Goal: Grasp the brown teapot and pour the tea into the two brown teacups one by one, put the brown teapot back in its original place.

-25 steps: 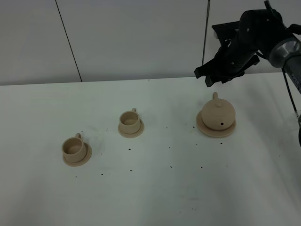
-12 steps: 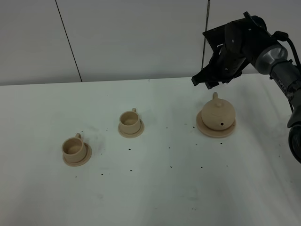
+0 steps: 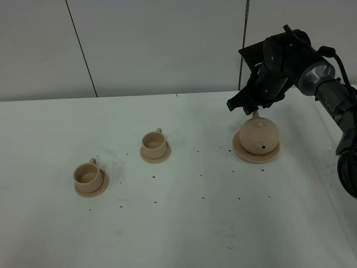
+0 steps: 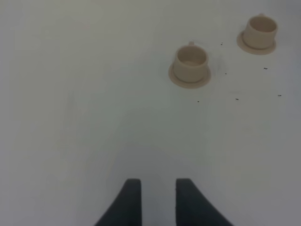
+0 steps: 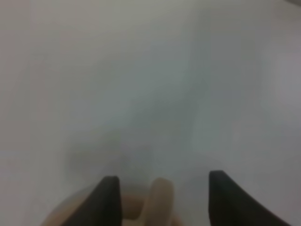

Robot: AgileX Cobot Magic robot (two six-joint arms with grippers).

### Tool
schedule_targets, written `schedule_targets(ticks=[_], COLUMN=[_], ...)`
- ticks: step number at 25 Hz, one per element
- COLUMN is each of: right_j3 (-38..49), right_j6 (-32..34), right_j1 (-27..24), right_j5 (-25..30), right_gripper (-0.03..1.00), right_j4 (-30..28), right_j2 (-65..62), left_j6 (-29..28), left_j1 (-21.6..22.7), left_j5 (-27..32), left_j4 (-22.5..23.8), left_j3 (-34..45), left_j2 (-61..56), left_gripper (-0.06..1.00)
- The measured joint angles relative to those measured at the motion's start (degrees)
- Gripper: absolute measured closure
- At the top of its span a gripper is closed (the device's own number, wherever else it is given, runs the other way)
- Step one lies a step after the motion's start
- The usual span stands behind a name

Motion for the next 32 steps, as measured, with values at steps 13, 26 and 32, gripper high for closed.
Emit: schedule_targets(ticks=[13,26,32], right_j3=[0.0,0.0,0.0], right_j6=[1.03,3.1,3.61], right_j1=[0.0,-0.95,-1.61], right_j5=[-0.05,1.19,2.28], right_gripper=[0.56,0.56,0.56], right_j4=[-4.39,-7.04,-7.21], right_j2=[0.3,0.3,0.3], left_j6=[0.0,0.0,0.0], left_j1=[0.0,0.0,0.0], left_j5=[0.0,0.0,0.0], left_j4=[0.0,0.0,0.0], left_j3=[0.0,0.0,0.0], left_j2=[0.0,0.0,0.0], left_gripper=[0.7,0.7,0.7])
